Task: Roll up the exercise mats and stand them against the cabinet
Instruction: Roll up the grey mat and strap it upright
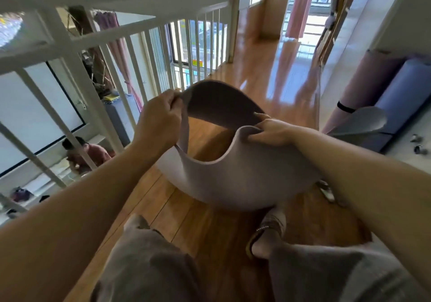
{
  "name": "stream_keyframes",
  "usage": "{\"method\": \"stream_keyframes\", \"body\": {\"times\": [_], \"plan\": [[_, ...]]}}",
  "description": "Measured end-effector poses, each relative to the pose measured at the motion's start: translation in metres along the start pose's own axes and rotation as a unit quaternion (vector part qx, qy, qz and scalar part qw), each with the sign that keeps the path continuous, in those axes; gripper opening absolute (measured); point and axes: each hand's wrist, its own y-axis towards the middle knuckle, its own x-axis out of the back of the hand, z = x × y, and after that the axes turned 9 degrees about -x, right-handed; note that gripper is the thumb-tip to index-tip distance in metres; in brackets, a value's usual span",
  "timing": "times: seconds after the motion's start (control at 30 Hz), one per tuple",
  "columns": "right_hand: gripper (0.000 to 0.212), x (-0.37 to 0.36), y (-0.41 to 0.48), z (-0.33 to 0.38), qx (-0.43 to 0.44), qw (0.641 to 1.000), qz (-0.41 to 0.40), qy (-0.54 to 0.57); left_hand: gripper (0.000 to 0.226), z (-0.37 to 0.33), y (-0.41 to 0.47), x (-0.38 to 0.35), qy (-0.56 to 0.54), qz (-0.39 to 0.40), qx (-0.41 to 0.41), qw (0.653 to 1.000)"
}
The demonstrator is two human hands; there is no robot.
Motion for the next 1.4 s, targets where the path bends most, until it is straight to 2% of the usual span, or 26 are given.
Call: {"method": "stream_keyframes", "body": {"times": [0.13,0.27,0.33,0.5,0.57,0.67,0.73,0.77,0.83,0.9,1.0,1.13,1.23,1.3,1.4], "plan": [[0.06,-0.011,0.009,0.012,0.002,0.999,-0.012,0.034,0.024,0.0,-0.002,0.007,-0.01,0.019,-0.019,1.0],[0.071,-0.011,0.012,0.002,-0.01,0.995,-0.101,0.0,0.025,0.0,-0.005,0.012,-0.014,0.025,-0.02,0.999],[0.07,-0.009,0.017,-0.004,-0.017,0.994,-0.111,-0.009,0.024,-0.005,-0.004,0.013,-0.019,0.018,-0.028,0.999],[0.052,-0.002,0.024,-0.003,0.004,0.993,-0.056,0.1,0.022,-0.02,-0.004,0.016,-0.032,0.03,-0.07,0.997],[0.047,-0.001,0.023,0.0,0.009,0.996,-0.047,0.077,0.023,-0.019,-0.004,0.019,-0.028,0.03,-0.07,0.997],[0.035,-0.012,0.022,0.002,0.04,0.991,-0.127,-0.001,0.02,-0.012,0.004,0.028,0.008,0.057,-0.044,0.997],[0.029,-0.019,0.016,0.008,0.064,0.981,-0.18,0.012,0.026,-0.009,0.015,0.038,0.059,0.117,-0.011,0.991],[0.028,-0.021,0.014,0.011,0.077,0.977,-0.197,0.019,0.038,-0.01,0.019,0.042,0.114,0.163,0.005,0.98],[0.027,-0.026,0.009,0.022,0.103,0.973,-0.205,0.0,0.065,-0.013,0.028,0.043,0.265,0.262,0.008,0.928],[0.025,-0.032,0.004,0.035,0.146,0.968,-0.201,-0.029,0.076,-0.02,0.034,0.03,0.35,0.327,-0.029,0.877],[0.024,-0.051,-0.002,0.05,0.191,0.967,-0.167,-0.032,0.066,-0.025,0.035,-0.007,0.373,0.4,-0.08,0.833],[0.023,-0.072,-0.003,0.049,0.209,0.967,-0.138,-0.055,0.043,-0.018,0.026,-0.045,0.364,0.49,-0.1,0.786],[0.029,-0.068,-0.01,0.038,0.21,0.969,-0.128,-0.021,0.029,-0.011,0.023,-0.059,0.335,0.497,-0.08,0.796],[0.03,-0.06,-0.016,0.03,0.208,0.971,-0.117,0.008,0.024,-0.008,0.021,-0.064,0.306,0.463,-0.065,0.829],[0.028,-0.048,-0.015,0.013,0.163,0.981,-0.101,-0.04,0.021,-0.001,0.022,-0.065,0.283,0.369,-0.066,0.883]]}}
